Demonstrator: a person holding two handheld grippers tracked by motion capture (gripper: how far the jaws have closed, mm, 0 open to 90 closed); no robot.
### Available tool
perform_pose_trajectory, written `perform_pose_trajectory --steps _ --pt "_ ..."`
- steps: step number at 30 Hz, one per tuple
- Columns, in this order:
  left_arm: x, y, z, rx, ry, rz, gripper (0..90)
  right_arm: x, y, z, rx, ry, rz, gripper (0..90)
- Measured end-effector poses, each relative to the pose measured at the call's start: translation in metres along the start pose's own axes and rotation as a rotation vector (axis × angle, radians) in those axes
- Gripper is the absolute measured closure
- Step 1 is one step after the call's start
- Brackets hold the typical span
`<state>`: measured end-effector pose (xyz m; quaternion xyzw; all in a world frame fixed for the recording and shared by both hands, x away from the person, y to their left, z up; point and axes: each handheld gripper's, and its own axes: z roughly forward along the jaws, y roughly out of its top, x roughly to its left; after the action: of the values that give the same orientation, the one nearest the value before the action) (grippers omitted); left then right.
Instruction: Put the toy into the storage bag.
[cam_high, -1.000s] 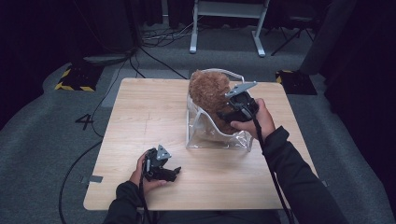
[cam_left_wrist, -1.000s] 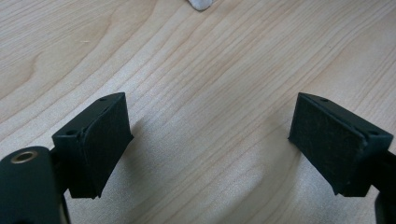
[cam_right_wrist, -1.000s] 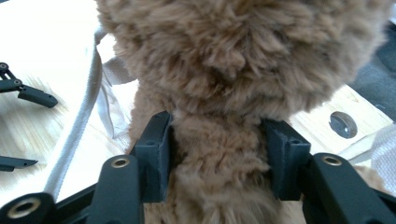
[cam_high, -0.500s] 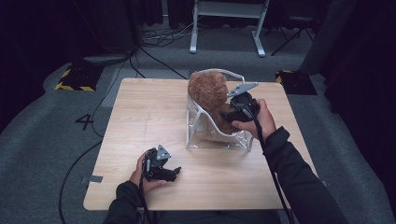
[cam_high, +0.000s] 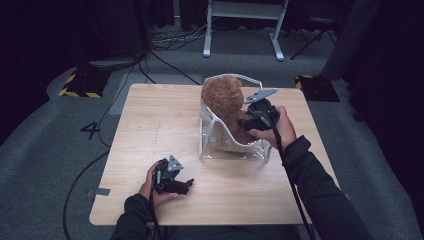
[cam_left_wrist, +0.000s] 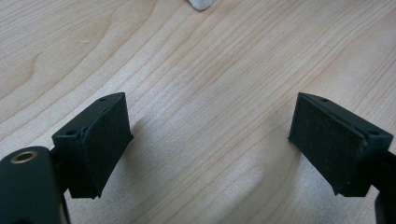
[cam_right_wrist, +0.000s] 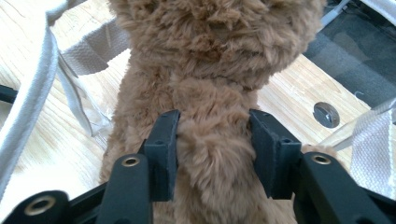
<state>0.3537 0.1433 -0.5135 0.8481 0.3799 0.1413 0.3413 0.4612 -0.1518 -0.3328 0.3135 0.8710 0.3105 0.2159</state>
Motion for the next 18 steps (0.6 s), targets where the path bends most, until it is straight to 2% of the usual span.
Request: perform_pose_trajectory --steps 18 --pt "0.0000 0.0001 -0.0001 0.001 -0.001 0.000 12.7 -0.0062 -0.0014 -0.0074 -0.036 -0.021 0.022 48.5"
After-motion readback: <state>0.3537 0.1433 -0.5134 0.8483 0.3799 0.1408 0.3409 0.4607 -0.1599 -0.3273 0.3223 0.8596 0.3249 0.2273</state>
